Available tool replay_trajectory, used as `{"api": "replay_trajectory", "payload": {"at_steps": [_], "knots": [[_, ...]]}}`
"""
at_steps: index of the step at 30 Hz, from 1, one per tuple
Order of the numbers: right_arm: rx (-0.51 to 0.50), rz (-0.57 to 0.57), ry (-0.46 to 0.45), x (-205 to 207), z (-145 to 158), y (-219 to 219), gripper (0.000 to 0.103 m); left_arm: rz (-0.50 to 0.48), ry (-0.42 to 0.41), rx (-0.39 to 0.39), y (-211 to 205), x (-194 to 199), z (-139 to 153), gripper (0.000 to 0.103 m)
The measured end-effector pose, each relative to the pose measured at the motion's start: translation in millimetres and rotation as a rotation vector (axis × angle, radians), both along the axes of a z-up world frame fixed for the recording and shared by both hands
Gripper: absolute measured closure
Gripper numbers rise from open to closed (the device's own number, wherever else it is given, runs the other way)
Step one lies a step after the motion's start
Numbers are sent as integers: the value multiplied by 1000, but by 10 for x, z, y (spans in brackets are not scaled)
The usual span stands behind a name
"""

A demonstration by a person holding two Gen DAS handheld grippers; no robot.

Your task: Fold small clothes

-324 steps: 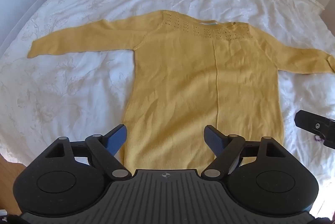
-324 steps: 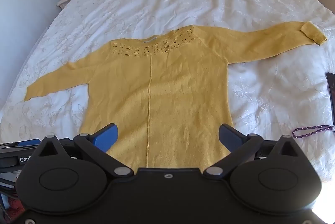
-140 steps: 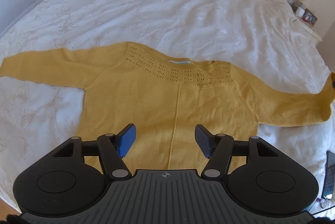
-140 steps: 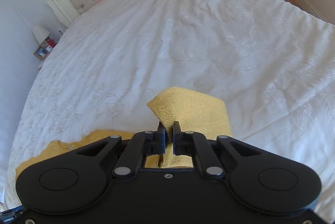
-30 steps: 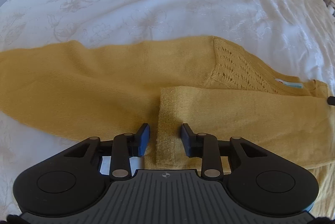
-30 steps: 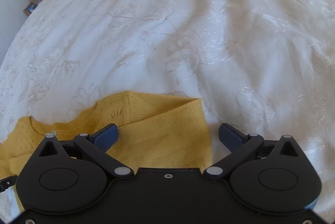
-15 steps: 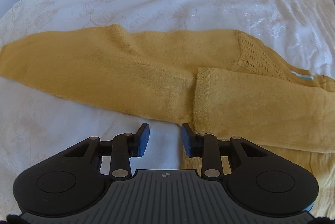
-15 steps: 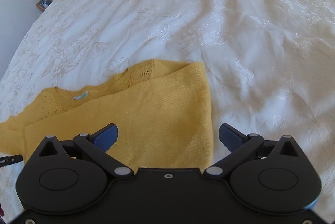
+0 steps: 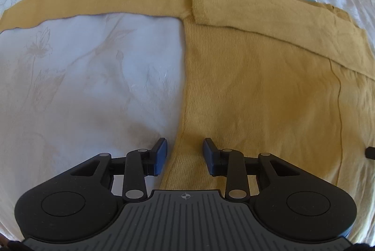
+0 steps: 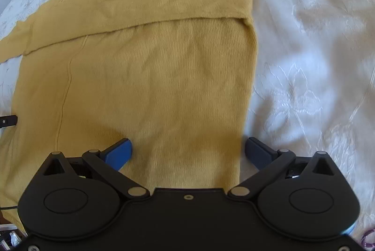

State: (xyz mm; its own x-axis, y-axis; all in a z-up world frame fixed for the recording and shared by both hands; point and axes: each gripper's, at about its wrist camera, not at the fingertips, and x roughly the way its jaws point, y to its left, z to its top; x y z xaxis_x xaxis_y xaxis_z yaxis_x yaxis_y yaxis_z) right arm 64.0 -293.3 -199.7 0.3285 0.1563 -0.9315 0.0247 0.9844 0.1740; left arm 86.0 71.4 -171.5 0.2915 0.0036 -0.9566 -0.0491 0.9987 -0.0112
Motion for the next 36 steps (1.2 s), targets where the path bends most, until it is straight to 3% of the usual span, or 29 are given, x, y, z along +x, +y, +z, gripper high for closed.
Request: {"api": "replay_trajectory", "payload": {"at_steps": [4, 12, 18, 24, 31, 33, 35, 36], "knots": [[7, -10, 1, -163, 22, -106, 0, 12, 0, -8, 63, -160, -22, 66], [180, -79, -18, -219, 86, -360, 0, 63, -3, -43, 79, -345, 2, 62], [136, -23, 12, -336, 52, -248, 0, 72, -3, -7, -17, -580, -9, 55], [45, 104, 57, -533, -49, -99, 0, 56, -33, 42, -136, -742, -42, 48], [144, 108, 130, -748, -47, -204, 1, 67, -43, 42, -124, -755, -71, 47], [178, 105, 137, -831, -55, -268, 9, 68, -39, 48, -130, -776, -53, 47], [207, 93, 147, -910, -70, -334, 29, 64, -37, 56, -148, -770, -58, 46], [217, 86, 149, -984, -72, -425, 48, 61, -35, 60, -165, -759, -62, 46]]}}
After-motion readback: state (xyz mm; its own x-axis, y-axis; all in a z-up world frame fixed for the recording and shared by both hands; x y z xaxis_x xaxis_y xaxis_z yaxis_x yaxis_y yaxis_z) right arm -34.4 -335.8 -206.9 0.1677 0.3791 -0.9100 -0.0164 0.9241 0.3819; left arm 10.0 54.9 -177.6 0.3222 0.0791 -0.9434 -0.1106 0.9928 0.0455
